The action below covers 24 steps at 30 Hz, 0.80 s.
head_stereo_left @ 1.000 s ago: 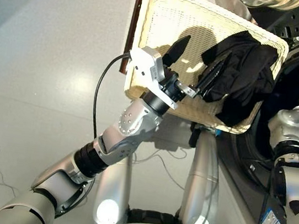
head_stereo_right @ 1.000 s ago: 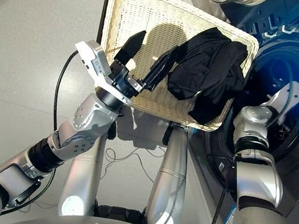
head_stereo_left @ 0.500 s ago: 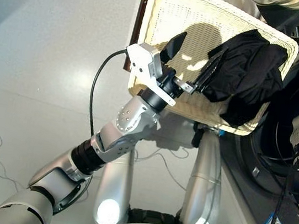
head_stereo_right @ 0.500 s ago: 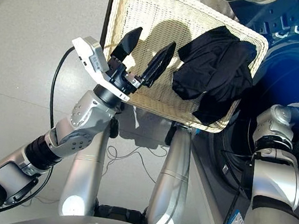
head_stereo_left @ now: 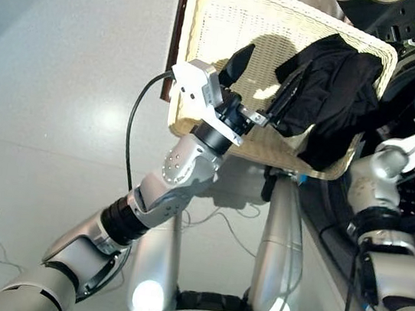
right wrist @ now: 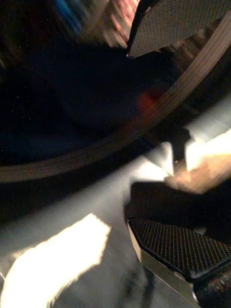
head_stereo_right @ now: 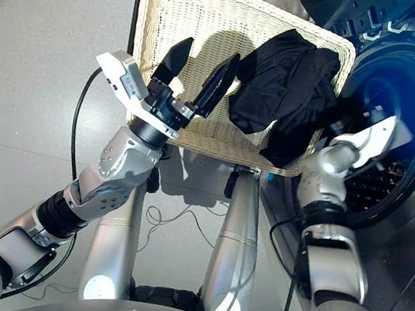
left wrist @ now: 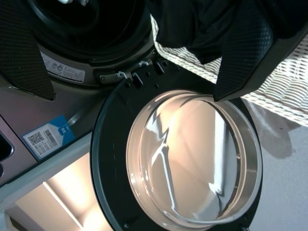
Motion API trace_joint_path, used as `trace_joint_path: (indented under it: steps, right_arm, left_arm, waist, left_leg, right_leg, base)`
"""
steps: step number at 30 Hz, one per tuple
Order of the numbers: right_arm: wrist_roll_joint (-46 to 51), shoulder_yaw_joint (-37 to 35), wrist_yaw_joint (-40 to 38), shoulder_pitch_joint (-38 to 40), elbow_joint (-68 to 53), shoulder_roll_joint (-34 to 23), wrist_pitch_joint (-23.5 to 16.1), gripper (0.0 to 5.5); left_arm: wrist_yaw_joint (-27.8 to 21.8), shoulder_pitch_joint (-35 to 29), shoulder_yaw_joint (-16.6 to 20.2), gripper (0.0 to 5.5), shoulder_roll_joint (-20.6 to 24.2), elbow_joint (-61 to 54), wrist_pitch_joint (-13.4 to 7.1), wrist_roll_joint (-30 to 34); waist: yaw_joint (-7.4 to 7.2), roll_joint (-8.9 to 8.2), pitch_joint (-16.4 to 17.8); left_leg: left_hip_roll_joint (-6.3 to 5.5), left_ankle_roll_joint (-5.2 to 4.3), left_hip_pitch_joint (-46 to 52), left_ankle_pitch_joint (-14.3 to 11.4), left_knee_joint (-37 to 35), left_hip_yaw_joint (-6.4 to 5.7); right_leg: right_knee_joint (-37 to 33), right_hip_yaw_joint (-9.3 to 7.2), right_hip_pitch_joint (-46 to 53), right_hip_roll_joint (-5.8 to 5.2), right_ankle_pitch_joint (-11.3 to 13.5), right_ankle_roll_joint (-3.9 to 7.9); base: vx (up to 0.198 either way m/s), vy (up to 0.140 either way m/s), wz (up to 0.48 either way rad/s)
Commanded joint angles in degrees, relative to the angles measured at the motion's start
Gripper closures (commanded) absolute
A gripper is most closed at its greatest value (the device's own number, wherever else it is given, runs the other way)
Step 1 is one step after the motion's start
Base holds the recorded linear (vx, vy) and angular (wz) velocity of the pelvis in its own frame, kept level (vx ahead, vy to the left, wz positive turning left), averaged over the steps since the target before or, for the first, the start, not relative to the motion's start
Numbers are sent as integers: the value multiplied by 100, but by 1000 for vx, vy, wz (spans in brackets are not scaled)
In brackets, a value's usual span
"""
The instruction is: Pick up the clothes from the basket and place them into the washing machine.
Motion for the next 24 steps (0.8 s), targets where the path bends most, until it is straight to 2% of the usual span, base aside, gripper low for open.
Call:
trace_joint_path:
  steps: [1,4,5,8,14,24]
  right_arm:
    - [919,282,1430,528,-995,19,-487,0]
    - [1135,312,1913,717,-1158,-40,-478,0]
    - [1209,530,2177,739,-1290,-21,-474,0]
    - [901,948,2727,630,-1549,-318,-213,0]
    - [-235,1300,2566,293,-1807,-535,-42,0]
    - [-372,1467,2312,-756,-517,-304,224,0]
  left_arm:
    - [-221,55,219,0,-72,-484,-149,156]
    - [-334,198,283,0,-57,-525,-107,84]
    - [-413,267,310,0,-1,-548,-95,69]
    - [-547,319,420,0,33,-539,-97,141]
    - [-650,382,437,0,53,-550,-132,316]
    - [-715,348,307,0,-109,-603,-125,280]
  waist:
    - [50,-112,-95]
    - [42,-127,-95]
    - [51,-118,-95]
    - [65,-126,-95]
    - [112,-99,-95]
    - [267,93,-95]
  left_leg:
    - [31,-89,-15,-914,851,71]
    - [38,-88,-18,-902,830,78]
    - [38,-93,-58,-885,841,68]
    - [48,-102,-80,-859,835,69]
    - [71,-107,-116,-866,886,60]
    - [90,-119,-97,-861,862,64]
  right_leg:
    - [-1044,96,198,203,669,144]
    - [-1056,98,191,203,669,146]
    - [-1050,98,166,204,678,137]
    - [-1023,88,140,203,685,128]
    - [-996,85,114,207,686,125]
    - [-996,77,104,218,667,106]
  base:
    - [0,0,0]
    - [0,0,0]
    - [0,0,0]
    - [0,0,0]
    - [0,0,0]
    - [0,0,0]
